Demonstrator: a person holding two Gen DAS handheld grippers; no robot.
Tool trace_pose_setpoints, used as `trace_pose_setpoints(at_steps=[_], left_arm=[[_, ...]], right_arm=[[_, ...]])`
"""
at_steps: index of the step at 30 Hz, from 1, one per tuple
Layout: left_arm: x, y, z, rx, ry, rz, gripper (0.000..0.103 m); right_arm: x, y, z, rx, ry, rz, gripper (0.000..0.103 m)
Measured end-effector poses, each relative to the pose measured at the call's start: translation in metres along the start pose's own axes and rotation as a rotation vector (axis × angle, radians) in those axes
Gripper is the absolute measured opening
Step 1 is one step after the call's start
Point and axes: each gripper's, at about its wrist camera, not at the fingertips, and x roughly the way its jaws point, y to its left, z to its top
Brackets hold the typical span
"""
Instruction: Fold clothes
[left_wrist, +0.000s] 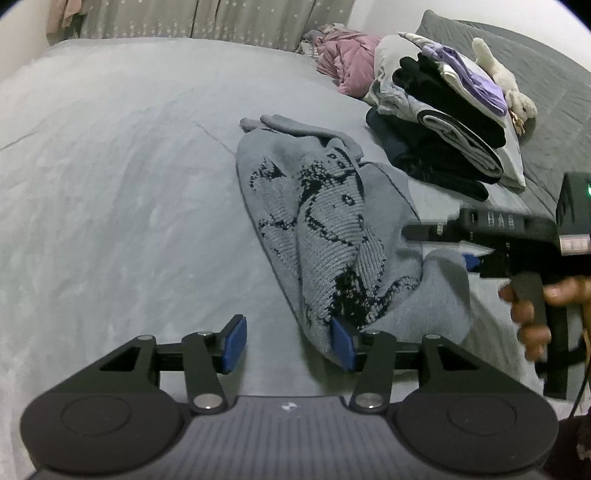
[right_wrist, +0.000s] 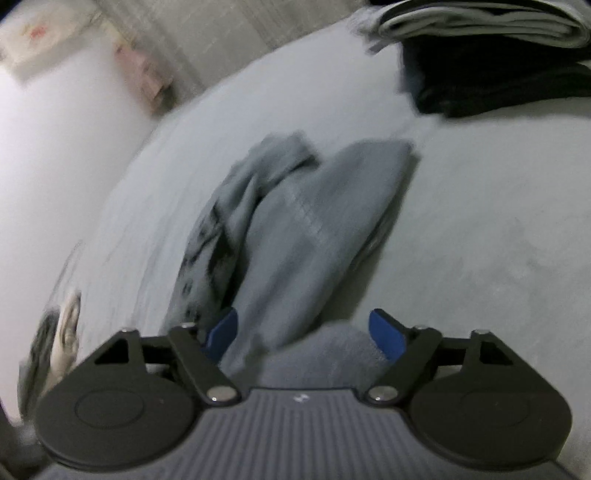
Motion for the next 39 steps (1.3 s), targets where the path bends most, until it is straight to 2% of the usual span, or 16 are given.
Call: trace_pose_setpoints(at_steps=[9,12,14,19,21,27,31,34,35,36,38,39], left_arm=[[0.001,-0.005,0.002,0.001,-0.007,-0.005,0.055],[0.003,-0.006,0.002,0.002,-0.008,-0.004,0.056],[0.004,-0.007,0.003,0.001,-0.009,0.0,0.057],[0.008,-0.009,0.005,-0.004,-0.009,0.006,0.059],[0.011,-0.01,0.006,-0.002,-0.006,0.011,0.059],[0.022,-0.013,0.006,0.01,0.017,0.021,0.059],[0.027,-0.015,0.004,0.027,0.026,0.031,0.06],[0.029,-0.015,0.003,0.036,0.025,0.035,0.062],[0.03,-0.016,0.003,0.036,0.023,0.037,0.062],[0.03,-0.016,0.003,0.037,0.022,0.038,0.062],[0.03,-0.016,0.004,0.034,0.015,0.041,0.062],[0.03,-0.016,0.004,0.033,0.013,0.04,0.062]], right_arm=[[-0.019,0.019,-0.042,-0.148,0.1,0.113,0.07],[-0.021,0.03,-0.057,-0.222,0.211,0.232,0.073],[-0.022,0.034,-0.06,-0.245,0.216,0.25,0.076],[-0.026,0.017,-0.043,-0.128,0.127,0.236,0.083],[-0.024,0.005,-0.031,-0.044,0.056,0.2,0.089],[0.009,-0.013,-0.007,0.104,-0.052,0.073,0.089],[0.025,-0.011,-0.004,0.105,-0.115,0.037,0.087],[0.03,-0.003,-0.004,0.06,-0.147,0.043,0.066],[0.031,-0.002,-0.003,0.053,-0.149,0.053,0.054],[0.03,-0.002,-0.003,0.047,-0.153,0.051,0.035],[0.025,-0.005,-0.001,0.038,-0.17,0.043,0.013],[0.018,-0.009,0.0,0.044,-0.19,0.041,0.009]])
